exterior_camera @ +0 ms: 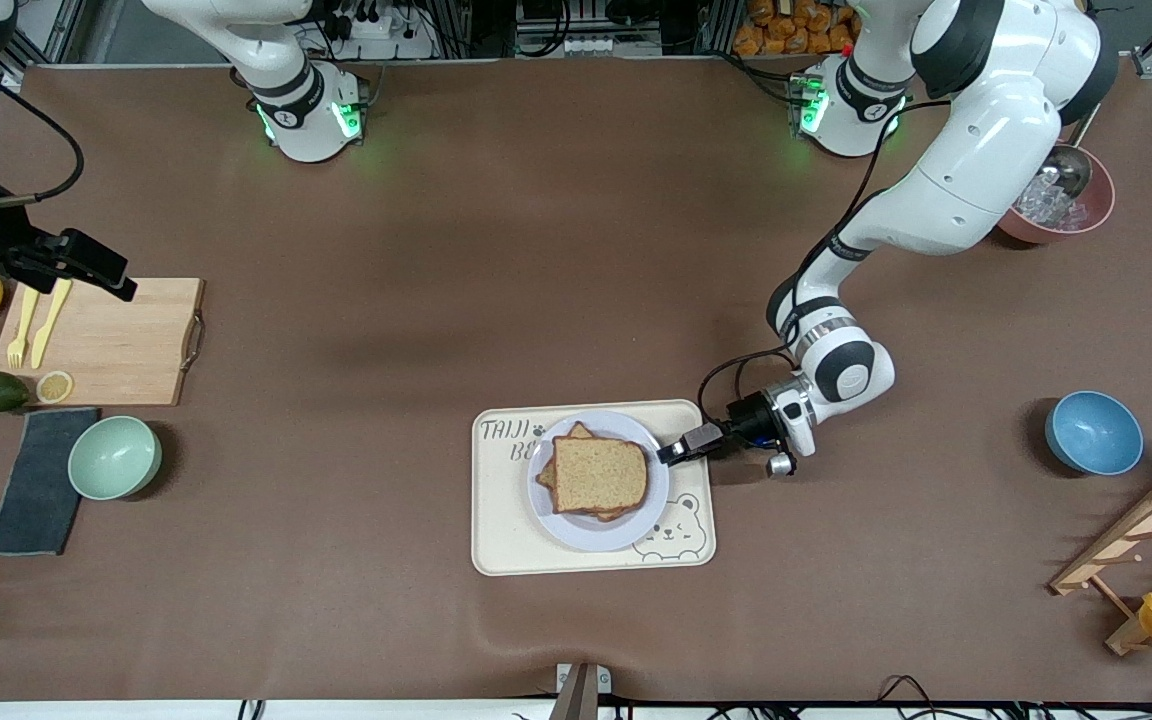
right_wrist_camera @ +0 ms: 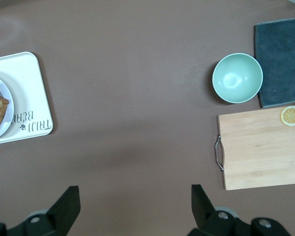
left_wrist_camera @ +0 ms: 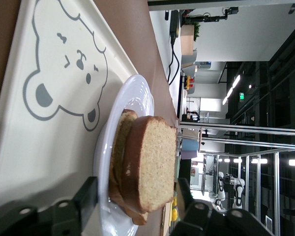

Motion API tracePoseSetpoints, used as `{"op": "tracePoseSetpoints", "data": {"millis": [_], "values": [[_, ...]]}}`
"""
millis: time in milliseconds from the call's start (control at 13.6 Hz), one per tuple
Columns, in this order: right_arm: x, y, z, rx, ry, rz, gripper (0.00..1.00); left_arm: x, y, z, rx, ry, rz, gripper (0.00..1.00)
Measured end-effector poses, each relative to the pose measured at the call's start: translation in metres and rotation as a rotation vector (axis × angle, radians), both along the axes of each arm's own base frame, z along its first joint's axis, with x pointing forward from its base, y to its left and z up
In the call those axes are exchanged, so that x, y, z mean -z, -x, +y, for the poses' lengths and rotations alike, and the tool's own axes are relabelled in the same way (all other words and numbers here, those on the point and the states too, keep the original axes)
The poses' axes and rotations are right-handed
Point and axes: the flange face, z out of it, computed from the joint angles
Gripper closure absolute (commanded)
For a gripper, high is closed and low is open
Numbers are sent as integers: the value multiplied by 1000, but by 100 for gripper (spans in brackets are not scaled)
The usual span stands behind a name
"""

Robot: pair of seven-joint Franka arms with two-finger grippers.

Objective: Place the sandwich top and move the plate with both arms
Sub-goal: 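Open the left gripper and draw it back from the plate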

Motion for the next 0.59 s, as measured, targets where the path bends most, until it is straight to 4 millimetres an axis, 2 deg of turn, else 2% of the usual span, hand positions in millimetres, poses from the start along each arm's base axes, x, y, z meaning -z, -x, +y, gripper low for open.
{"op": "tracePoseSetpoints", "data": {"millis": [368,589], "values": [[0,0,0,0,0,0,0,-34,-15,9,31,-20,32,0],[0,0,0,0,0,0,0,-68,-29,24,82,-86,71,0]]}}
